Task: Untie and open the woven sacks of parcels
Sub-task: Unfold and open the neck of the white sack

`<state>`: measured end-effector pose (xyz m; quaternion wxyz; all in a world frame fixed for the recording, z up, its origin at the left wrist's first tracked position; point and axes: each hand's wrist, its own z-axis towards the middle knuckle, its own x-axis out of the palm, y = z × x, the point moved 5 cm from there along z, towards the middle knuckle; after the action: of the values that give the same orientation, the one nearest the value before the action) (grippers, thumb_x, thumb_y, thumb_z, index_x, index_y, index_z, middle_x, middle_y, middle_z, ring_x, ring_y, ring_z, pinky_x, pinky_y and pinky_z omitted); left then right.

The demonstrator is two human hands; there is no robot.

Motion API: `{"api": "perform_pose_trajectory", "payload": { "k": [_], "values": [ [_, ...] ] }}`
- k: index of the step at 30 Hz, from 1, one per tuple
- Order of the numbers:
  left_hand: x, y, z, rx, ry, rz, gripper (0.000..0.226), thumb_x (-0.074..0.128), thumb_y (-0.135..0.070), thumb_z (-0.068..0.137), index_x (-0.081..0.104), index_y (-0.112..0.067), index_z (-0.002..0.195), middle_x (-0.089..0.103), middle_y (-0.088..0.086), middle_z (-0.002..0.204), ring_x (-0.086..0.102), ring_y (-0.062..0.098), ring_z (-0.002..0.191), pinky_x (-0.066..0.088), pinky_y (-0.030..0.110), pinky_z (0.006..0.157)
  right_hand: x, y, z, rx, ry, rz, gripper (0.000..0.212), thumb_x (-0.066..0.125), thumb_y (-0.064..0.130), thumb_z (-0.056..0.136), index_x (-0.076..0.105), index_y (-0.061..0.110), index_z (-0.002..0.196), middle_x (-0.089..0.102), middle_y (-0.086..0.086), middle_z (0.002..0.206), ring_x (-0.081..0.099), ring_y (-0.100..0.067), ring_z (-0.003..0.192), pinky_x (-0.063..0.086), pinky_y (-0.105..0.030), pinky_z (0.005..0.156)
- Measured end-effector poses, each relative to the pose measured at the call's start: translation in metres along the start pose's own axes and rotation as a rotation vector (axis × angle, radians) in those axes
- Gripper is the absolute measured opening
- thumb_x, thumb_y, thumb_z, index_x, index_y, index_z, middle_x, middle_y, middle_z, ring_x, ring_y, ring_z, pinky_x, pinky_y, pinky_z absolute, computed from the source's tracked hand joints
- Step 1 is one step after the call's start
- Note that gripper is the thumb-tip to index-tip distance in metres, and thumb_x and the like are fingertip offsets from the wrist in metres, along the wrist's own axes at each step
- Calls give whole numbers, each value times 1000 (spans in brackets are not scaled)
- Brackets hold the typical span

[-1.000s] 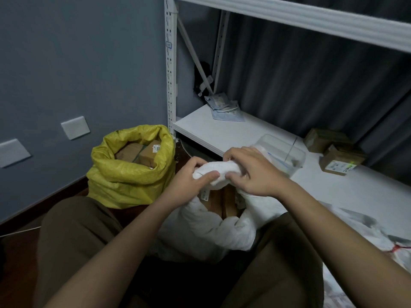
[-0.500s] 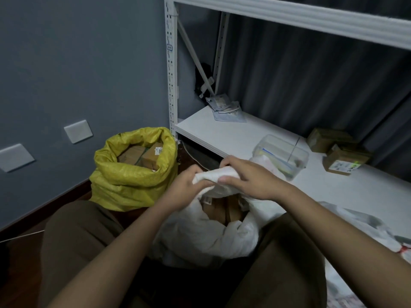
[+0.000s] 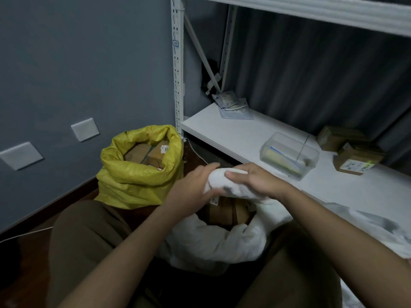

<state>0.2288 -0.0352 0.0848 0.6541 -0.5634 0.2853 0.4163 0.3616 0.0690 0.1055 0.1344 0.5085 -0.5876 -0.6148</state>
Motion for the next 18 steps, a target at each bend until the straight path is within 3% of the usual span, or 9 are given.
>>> {"api": "perform_pose_trajectory", "payload": {
  "k": [2,4,6,8,10,11,13,15,18],
  "values": [
    [2,-6,1,21,-39,-91,50,41,-58,87,49,-25,124,58,-3,110,58,15,99,47,34,78,0,-2,3,85,46,39,46,71,54,74,73,15,97,73,-5,101,66,-17,96,46,-40,94],
    [3,8,4,-71,-56,-481,34,45,-50,87,58,-22,100,60,-7,88,59,11,85,46,30,74,-9,7,2,-56,38,-172,36,71,51,78,71,23,99,71,4,102,64,-10,97,47,-32,91],
    [2,21,8,-159,-16,-645,29,48,-45,86,61,-19,92,60,-7,81,58,8,81,45,32,75,-14,16,-1,-233,-76,-352,21,71,39,82,65,25,96,67,9,97,61,-7,91,46,-26,82],
    [4,16,12,-140,51,-382,38,48,-51,88,58,-19,106,59,-3,94,55,13,93,44,36,79,-7,20,2,-284,-119,-358,11,68,30,86,64,21,90,66,7,92,60,-8,85,45,-26,78],
    [7,4,15,-33,6,8,40,52,-47,91,51,-20,119,53,-1,106,49,15,99,42,37,82,2,16,11,-120,-40,-112,11,66,24,89,65,13,88,65,-1,90,58,-9,83,44,-25,78],
    [9,-3,16,29,-58,16,30,53,-41,93,52,-19,114,54,1,103,50,15,95,43,36,79,3,13,14,-34,3,-24,14,65,25,90,66,11,89,65,-2,90,58,-9,84,44,-25,80],
    [4,-2,19,3,-101,-280,12,49,-29,96,54,-22,88,56,-2,82,53,9,77,42,31,69,-6,12,13,-39,21,-50,17,66,32,88,65,16,95,66,1,96,59,-9,87,45,-25,84],
    [-1,19,26,-190,-106,-620,27,47,-24,98,50,-19,72,50,-5,67,47,3,62,37,27,63,-18,15,9,-200,-62,-284,19,70,34,85,65,22,99,67,6,97,61,-8,88,46,-24,81],
    [-6,20,30,-215,-39,-447,24,50,-36,94,55,-13,90,53,-2,79,52,15,73,40,33,68,-12,7,12,-230,-171,-332,20,64,32,90,69,13,85,69,-2,80,61,-14,74,46,-34,72]
  ]
}}
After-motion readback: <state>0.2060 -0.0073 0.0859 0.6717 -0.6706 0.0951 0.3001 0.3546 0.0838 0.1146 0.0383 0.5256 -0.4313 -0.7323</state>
